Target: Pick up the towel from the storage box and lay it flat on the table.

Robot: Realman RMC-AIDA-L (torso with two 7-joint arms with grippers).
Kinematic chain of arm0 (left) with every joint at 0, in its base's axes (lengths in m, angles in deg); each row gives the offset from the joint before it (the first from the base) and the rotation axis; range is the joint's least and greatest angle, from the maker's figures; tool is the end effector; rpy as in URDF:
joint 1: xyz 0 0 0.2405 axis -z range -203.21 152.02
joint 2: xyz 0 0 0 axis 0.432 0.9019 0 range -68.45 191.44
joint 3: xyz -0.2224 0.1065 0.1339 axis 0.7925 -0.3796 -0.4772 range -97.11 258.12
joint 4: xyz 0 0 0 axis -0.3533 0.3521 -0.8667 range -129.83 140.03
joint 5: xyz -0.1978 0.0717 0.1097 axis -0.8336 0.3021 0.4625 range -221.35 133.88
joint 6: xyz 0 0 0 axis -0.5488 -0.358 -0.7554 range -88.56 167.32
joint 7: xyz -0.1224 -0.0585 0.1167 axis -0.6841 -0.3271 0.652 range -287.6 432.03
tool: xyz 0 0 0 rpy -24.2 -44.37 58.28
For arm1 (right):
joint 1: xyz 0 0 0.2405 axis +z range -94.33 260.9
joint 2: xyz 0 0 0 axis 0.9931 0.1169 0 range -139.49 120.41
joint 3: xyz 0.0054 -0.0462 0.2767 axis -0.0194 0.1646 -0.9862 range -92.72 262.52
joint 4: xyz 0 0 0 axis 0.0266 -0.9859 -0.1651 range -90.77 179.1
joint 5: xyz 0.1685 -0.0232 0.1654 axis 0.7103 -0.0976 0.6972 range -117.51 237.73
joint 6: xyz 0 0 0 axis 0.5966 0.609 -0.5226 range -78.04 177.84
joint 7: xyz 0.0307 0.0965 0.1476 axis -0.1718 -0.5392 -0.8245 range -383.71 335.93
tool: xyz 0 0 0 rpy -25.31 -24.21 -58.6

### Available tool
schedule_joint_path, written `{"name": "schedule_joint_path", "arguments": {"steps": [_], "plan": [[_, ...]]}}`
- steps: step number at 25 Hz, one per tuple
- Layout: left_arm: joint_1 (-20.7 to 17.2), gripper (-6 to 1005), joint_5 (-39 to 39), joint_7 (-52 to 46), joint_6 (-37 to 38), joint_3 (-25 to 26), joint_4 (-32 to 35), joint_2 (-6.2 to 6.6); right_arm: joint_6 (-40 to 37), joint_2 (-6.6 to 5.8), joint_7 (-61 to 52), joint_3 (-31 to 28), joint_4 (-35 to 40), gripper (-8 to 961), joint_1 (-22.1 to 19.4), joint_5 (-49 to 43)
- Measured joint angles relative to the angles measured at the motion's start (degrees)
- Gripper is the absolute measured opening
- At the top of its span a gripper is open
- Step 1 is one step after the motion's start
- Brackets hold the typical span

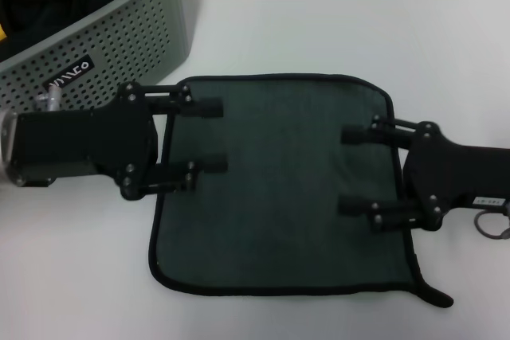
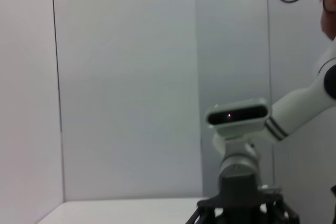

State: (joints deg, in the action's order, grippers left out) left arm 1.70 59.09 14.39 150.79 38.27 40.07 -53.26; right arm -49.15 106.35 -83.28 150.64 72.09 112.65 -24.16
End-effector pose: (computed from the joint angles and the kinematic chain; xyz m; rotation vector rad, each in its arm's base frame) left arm -0.2592 0.3207 0.0019 -2.8017 0.0183 -1.0798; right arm 0.2289 0.3304 -0.0613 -2.8533 0.1315 1.1479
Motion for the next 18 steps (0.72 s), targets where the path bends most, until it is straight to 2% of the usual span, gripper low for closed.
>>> {"name": "schedule_joint_path", "arguments": {"steps": [5,18], "plan": [[-0.24,574,-0.52,0.26,2.71,-0.01,-1.7,0.68,-0.67,0.17,-0.18,1.69,-0.09,875,1.33,0.48],[-1.61,574,-0.07,-0.01,3.06,-0.07,-2.07,0.85,-3.66,0.25,-2.04,1.7,-0.2,881,1.32,3.58]]}}
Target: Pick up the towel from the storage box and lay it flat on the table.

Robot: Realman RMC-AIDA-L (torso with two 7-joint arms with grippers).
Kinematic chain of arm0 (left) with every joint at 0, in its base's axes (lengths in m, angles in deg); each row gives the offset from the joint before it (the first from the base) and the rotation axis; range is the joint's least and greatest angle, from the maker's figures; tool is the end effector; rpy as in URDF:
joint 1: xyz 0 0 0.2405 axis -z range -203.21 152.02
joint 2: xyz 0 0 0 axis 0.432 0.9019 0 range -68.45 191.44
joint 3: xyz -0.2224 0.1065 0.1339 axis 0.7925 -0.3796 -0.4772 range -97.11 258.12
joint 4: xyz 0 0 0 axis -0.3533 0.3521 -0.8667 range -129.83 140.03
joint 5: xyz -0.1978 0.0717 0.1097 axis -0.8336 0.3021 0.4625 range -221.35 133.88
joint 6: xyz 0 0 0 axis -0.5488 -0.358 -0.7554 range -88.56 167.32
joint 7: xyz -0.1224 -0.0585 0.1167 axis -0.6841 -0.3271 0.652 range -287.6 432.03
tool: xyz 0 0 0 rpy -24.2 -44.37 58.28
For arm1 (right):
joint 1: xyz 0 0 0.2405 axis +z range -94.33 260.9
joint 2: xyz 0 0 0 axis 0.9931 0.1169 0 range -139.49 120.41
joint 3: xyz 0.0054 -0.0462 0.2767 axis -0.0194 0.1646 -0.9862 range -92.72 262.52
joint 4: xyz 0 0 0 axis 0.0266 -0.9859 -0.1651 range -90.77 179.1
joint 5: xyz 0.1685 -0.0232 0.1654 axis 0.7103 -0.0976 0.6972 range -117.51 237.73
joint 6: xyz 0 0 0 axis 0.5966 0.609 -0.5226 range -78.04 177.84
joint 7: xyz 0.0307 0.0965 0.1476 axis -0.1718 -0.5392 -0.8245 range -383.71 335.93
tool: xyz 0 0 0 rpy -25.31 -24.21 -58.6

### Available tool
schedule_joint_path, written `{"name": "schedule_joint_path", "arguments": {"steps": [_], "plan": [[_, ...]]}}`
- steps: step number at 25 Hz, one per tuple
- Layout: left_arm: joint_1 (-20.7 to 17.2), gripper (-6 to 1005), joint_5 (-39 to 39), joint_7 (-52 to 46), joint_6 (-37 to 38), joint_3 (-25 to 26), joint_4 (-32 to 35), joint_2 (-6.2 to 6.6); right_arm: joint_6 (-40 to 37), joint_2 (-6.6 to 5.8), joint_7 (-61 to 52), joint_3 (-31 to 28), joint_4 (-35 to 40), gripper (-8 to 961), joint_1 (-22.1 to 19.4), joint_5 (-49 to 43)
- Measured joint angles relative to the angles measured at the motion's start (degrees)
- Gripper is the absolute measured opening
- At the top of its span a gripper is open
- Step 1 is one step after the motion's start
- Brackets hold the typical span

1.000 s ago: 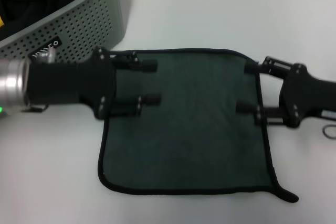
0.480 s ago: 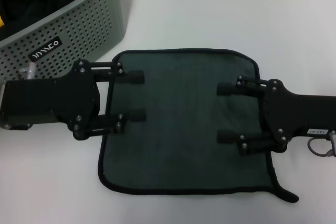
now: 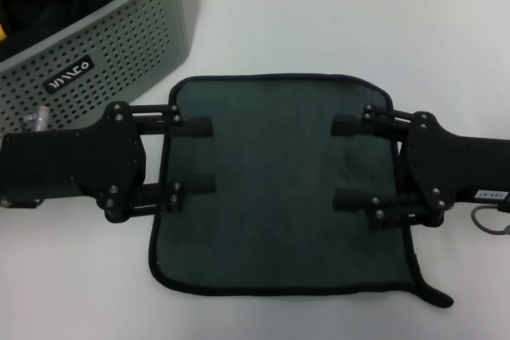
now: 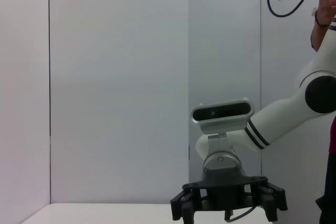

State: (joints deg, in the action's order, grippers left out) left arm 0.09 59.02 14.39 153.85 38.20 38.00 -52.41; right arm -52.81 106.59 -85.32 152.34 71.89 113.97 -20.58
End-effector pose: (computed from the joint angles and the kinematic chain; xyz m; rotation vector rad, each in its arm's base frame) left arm -0.2689 0.3033 0.0051 -2.8190 -0.0326 -1.1370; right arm 0.2096 0.3269 -0.0569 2.8628 -0.1193 -1.2801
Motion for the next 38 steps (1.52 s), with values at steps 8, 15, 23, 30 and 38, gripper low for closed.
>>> {"name": "schedule_joint_path", "arguments": {"steps": [8,15,23,30,38], "plan": [[-0.02,574,0.06,0.03,-0.03,0.03,-0.03,0.0,-0.05,-0.03,-0.09,0.06,-0.21,881,0.24,0.06],[-0.06,574,0.17,0.05,-0.25,0.03,-0.03,0.0,0.11,-0.03,0.19,0.06,-0.3,881,0.37,0.15],[-0.11,574,0.17,0.16,-0.3,0.03,-0.39,0.09,0.23,-0.03,0.31,0.07,-0.31,881,0.43,0.15],[-0.13,574,0.17,0.11,-0.31,0.03,-0.39,0.09,0.32,-0.03,0.35,0.06,-0.3,881,0.43,0.0],[-0.45,574,0.17,0.39,-0.34,0.03,-0.47,0.09,0.33,-0.03,0.35,0.06,-0.31,881,0.43,-0.02]]}}
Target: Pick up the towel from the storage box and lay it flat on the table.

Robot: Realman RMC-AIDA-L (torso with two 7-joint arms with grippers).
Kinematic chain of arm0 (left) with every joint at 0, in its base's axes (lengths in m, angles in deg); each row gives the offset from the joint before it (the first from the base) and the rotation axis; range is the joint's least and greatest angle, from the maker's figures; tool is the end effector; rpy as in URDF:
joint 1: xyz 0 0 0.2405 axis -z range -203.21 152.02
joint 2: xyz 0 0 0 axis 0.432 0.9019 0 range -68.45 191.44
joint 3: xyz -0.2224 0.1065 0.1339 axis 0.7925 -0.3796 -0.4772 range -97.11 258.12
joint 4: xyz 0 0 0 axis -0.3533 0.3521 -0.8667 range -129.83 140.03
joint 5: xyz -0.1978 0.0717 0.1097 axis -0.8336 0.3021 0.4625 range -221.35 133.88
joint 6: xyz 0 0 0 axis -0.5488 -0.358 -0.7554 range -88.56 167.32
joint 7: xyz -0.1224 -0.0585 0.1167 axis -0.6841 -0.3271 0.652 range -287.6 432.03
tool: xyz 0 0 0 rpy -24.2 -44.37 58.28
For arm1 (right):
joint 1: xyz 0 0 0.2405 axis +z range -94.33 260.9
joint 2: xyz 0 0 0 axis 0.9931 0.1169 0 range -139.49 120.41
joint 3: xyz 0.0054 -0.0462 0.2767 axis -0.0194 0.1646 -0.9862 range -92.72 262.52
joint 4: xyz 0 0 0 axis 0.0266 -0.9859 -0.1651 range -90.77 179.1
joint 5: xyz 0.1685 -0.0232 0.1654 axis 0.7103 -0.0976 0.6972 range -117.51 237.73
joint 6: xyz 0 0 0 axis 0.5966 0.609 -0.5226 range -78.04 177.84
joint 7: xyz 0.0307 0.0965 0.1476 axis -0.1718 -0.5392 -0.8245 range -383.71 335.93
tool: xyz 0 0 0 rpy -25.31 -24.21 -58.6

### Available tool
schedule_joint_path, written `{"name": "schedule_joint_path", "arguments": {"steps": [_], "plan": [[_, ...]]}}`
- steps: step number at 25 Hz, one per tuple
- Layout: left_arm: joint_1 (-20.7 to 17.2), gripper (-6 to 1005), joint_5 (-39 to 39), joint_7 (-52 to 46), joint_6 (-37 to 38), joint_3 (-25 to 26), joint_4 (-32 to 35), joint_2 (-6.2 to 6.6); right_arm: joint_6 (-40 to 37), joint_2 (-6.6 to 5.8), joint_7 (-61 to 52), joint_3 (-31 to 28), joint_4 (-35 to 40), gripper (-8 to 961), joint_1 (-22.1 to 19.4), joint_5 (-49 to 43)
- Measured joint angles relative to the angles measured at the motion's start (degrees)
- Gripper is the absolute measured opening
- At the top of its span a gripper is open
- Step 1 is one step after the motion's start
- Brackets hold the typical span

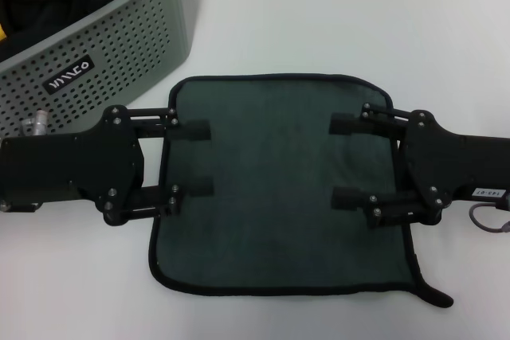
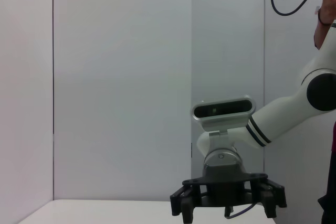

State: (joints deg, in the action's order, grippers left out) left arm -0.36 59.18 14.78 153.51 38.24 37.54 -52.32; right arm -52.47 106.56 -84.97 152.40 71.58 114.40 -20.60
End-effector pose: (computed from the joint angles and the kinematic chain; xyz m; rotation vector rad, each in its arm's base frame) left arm -0.2727 0.3013 0.0042 -2.8138 -0.0475 -1.1300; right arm 0.2085 0.3288 -0.0579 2.8677 -0.1112 -1.2757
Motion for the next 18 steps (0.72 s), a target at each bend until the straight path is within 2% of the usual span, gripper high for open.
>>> {"name": "schedule_joint_path", "arguments": {"steps": [18], "plan": [[-0.28,574,-0.09,0.14,-0.55,0.0,-0.01,-0.22,0.08,0.0,0.06,0.0,0.0,881,-0.12,0.17]]}}
